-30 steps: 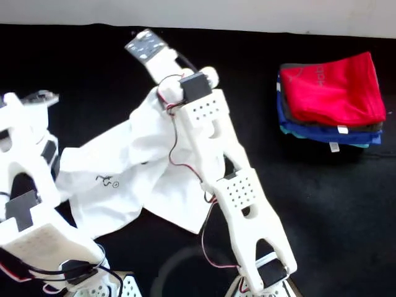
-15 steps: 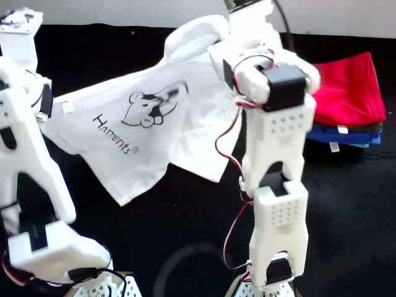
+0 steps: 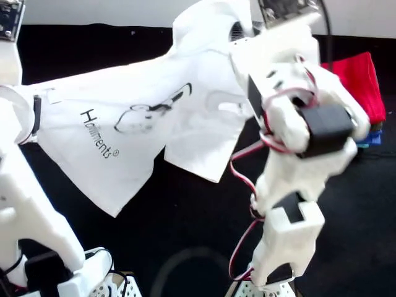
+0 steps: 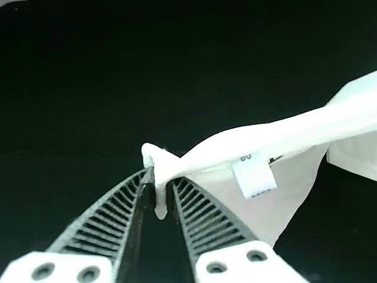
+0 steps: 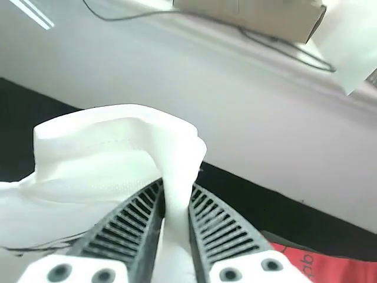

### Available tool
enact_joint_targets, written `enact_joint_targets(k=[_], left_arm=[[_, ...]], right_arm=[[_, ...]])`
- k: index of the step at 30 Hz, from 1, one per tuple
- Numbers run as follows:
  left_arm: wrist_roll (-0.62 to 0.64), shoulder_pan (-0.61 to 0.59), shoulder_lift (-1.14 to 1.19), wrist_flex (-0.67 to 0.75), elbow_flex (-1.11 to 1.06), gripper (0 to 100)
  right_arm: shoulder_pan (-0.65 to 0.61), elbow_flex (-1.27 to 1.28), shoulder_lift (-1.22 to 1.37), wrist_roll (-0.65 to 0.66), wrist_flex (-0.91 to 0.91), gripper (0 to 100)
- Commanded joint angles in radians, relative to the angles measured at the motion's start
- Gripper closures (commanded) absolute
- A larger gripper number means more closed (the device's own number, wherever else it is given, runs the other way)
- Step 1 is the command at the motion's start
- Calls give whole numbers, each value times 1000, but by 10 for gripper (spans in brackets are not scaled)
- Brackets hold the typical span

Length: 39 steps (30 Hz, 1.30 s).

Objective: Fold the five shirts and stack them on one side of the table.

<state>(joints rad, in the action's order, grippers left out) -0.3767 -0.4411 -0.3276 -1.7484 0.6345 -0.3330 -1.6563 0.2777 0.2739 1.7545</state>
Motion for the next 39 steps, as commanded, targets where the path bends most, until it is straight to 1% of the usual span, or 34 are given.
enact_joint_targets(k=[1,6,11,15,17,21,23,25,28,32,35,39], left_arm=[[3,5,-28,49,22,991],[3,5,-27,141,22,991],[3,5,-27,226,22,991],[8,5,4,342,28,991],[8,7,13,377,28,991],[9,12,-15,379,28,991],[32,12,-30,374,22,991],[40,8,-28,339,15,991],[37,-2,8,307,-62,991],[37,-81,48,321,-176,991],[38,-114,51,358,-206,991],[41,-117,16,402,-205,991]], right_arm=[[10,-88,-128,60,8,994],[25,-88,-203,114,5,994],[30,-90,-251,114,-7,994],[31,-88,-275,114,-53,994],[47,-88,-278,114,-59,994],[58,-96,-280,114,-59,994],[58,-97,-283,114,-61,994],[58,-97,-295,114,-76,994],[58,-88,-341,114,-107,994],[56,-87,-371,115,-156,994],[56,-87,-355,143,-153,993],[54,-87,-306,163,-139,993]])
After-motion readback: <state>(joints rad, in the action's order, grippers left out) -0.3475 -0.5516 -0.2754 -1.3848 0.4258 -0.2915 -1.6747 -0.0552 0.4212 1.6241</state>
